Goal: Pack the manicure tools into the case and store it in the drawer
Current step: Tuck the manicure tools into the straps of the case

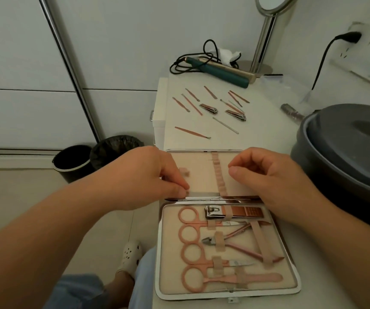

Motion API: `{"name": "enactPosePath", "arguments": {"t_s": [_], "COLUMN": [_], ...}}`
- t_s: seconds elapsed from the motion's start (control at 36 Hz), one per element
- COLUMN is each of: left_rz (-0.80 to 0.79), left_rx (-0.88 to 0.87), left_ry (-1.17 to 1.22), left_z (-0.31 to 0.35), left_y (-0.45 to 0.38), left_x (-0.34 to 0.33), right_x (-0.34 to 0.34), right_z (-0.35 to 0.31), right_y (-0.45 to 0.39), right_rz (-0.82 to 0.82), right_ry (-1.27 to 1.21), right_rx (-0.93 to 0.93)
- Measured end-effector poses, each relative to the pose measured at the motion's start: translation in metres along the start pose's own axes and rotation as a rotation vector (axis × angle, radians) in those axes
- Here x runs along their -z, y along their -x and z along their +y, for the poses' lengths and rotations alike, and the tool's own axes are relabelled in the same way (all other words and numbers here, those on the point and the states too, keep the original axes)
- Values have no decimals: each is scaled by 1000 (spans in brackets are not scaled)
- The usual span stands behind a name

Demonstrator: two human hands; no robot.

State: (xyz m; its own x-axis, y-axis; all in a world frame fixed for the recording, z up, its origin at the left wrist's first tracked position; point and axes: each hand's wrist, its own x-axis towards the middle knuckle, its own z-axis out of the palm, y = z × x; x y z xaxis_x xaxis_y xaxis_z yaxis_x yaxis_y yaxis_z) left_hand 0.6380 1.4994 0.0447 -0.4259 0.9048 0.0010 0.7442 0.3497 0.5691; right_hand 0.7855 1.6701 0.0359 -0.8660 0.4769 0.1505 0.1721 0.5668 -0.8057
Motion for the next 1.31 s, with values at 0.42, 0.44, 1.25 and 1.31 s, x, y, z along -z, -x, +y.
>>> {"name": "enactPosePath", "arguments": {"t_s": [0.42, 0.44, 1.25, 1.31], "left_rz": [52, 33, 46, 59], "left_rx": [181, 195, 200, 202], "left_ry": [51, 56, -45, -41], "left_z": [-17, -17, -1, 0], "left_y": [-2, -4, -24, -23], "left_x": [-7, -7, -28, -29], "right_x": [-1, -1, -4, -4], "right_z": [0, -1, 2, 4], "right_y": [0, 0, -1, -1], "right_rz": [-32, -21, 15, 26], "right_ry": [3, -2, -8, -9], "right_rx": [-13, -15, 3, 5]}}
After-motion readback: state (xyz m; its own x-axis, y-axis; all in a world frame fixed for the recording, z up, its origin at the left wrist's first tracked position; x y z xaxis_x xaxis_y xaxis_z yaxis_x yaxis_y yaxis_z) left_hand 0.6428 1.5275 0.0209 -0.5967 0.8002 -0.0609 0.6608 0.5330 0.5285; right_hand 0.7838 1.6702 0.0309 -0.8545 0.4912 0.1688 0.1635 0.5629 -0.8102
